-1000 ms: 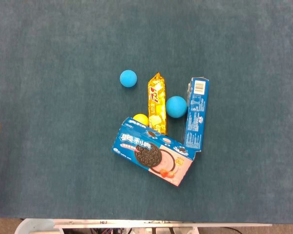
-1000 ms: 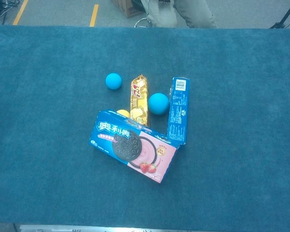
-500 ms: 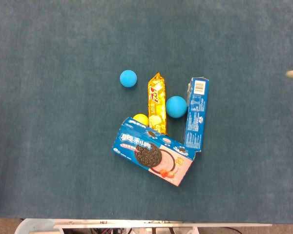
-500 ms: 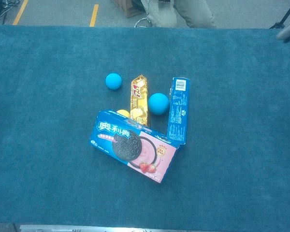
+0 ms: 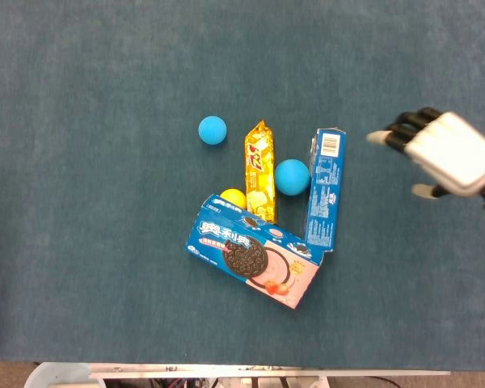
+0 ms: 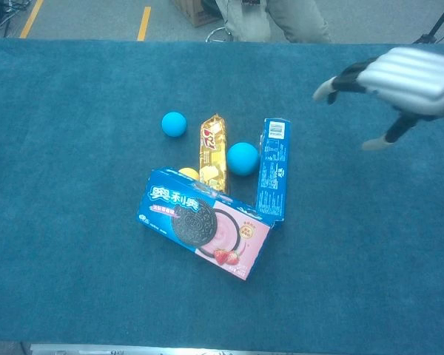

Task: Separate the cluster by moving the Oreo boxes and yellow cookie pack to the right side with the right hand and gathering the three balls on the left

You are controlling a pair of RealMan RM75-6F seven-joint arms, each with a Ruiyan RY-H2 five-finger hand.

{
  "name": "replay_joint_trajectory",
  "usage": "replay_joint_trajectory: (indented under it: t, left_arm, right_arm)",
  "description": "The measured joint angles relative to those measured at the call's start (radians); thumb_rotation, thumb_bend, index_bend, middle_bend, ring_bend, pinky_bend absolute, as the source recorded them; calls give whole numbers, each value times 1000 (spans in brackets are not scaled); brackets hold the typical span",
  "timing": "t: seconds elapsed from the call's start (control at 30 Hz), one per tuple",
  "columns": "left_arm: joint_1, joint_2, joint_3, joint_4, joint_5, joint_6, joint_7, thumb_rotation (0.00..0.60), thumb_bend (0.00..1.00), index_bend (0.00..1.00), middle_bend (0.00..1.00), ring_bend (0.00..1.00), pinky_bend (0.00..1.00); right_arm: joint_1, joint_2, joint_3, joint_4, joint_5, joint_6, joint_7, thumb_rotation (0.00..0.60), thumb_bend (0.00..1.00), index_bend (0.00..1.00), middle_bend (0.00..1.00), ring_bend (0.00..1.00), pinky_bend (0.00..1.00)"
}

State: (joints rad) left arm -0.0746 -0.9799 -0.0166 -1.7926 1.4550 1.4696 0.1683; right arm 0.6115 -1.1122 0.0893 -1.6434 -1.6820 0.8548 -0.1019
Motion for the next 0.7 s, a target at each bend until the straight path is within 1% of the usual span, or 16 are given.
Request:
replay_joint_trajectory:
  t: [0.2, 0.33, 0.57, 0.7]
  left_arm:
    - [6, 6, 1, 9, 1, 3, -19, 600, 333, 152, 143, 100, 103]
    - [12, 10, 3, 13, -2, 6, -30, 600, 333, 152, 143, 101, 103]
    - [19, 13, 2, 18, -9, 9, -38, 600, 332, 152, 143, 100, 104]
    - [19, 13, 1, 17, -9, 8, -36, 600, 333, 152, 143, 101, 104]
  right_arm:
    - [61, -97, 9, 72, 29, -51, -73, 600, 0, 199, 320, 216, 310]
    - [90, -152, 16, 123, 62, -75, -104, 600, 0, 180, 305, 186, 310]
    - [139, -228, 19, 203, 103, -111, -137, 600, 0, 149, 236, 142, 292]
    - [164, -267, 20, 242, 123, -128, -150, 600, 0, 139, 216, 128, 279]
